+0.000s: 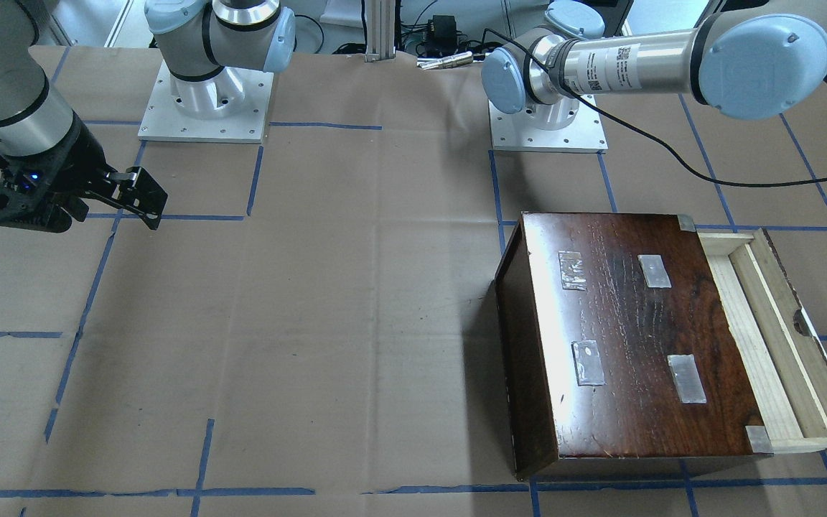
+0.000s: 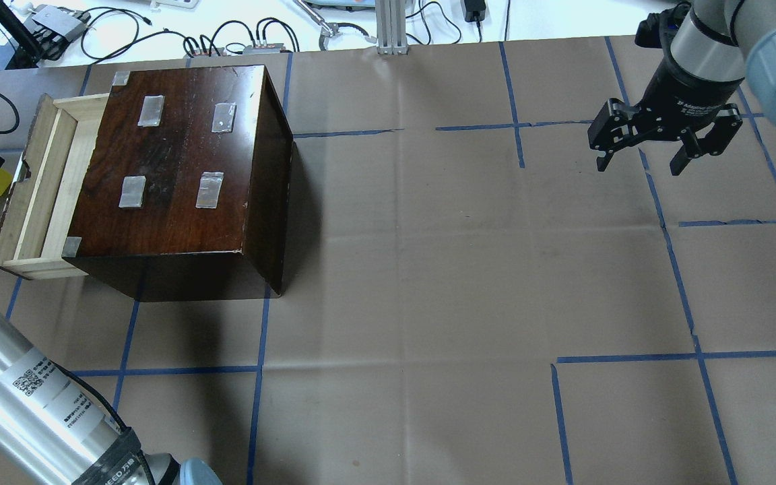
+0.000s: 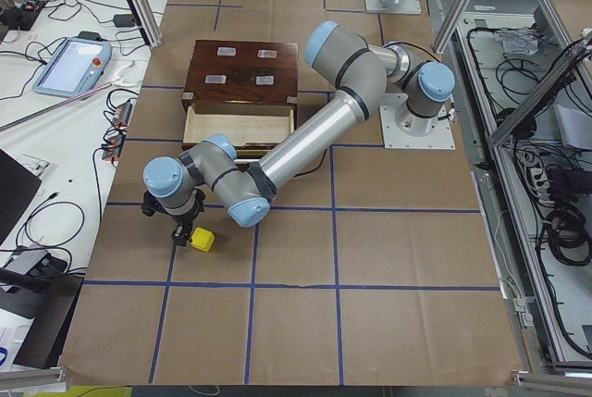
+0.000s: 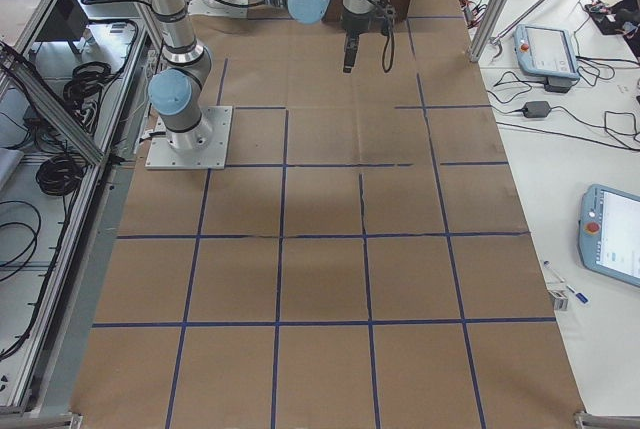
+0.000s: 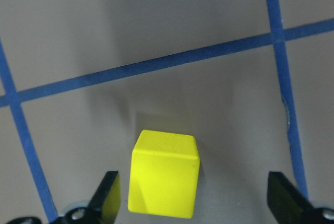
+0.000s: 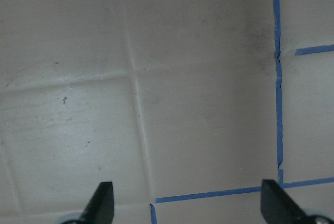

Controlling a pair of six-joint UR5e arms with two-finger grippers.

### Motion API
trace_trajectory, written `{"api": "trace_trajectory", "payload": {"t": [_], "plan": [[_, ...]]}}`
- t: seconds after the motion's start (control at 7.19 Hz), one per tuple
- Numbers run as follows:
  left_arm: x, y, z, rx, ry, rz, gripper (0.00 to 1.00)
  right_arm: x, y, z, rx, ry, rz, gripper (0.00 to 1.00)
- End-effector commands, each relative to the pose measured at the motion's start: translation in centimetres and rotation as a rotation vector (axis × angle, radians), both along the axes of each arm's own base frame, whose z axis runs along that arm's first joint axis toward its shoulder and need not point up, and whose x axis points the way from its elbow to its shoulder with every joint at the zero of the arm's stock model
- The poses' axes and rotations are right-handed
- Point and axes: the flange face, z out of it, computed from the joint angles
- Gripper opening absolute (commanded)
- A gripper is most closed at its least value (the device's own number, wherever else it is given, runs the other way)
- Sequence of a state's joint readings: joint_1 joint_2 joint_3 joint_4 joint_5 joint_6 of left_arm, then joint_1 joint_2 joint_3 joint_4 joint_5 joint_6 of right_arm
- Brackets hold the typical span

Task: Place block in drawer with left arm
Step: 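Lower the left gripper onto the yellow cube and grasp it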

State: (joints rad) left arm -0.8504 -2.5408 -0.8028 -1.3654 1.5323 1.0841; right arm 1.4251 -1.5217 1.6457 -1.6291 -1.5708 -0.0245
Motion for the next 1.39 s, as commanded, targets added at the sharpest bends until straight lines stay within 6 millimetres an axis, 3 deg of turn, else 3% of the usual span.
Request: {"api": "trace_trajectory", "payload": {"t": [0.0, 0.28, 0.42, 0.56, 0.83, 1.11, 1.25], "plan": [[1.9, 0.4, -1.8, -0.02, 0.032, -0.102, 0.99, 0.0, 0.0, 0.0, 0.0, 0.0, 0.0, 1.0], [2.5, 0.7, -4.1, -0.002, 0.056, -0.065, 0.98, 0.0, 0.0, 0.1, -0.001, 0.0, 0.0, 1.0], [2.5, 0.6, -4.2, 0.002, 0.054, -0.013, 0.87, 0.0, 0.0, 0.1, -0.001, 0.0, 0.0, 1.0], [2.6, 0.7, -4.1, 0.012, 0.043, -0.018, 0.39, 0.0, 0.0, 0.1, -0.001, 0.0, 0.0, 1.0], [2.5, 0.7, -2.4, -0.002, 0.031, 0.018, 0.0, 0.0, 0.0, 0.0, 0.0, 0.0, 0.0, 1.0], [2.4, 0.9, 1.4, -0.037, 0.004, 0.047, 0.0, 0.0, 0.0, 0.0, 0.0, 0.0, 0.0, 1.0], [1.8, 1.3, 5.3, -0.062, -0.02, 0.047, 0.0, 0.0, 0.0, 0.1, -0.001, 0.0, 0.0, 1.0]]}}
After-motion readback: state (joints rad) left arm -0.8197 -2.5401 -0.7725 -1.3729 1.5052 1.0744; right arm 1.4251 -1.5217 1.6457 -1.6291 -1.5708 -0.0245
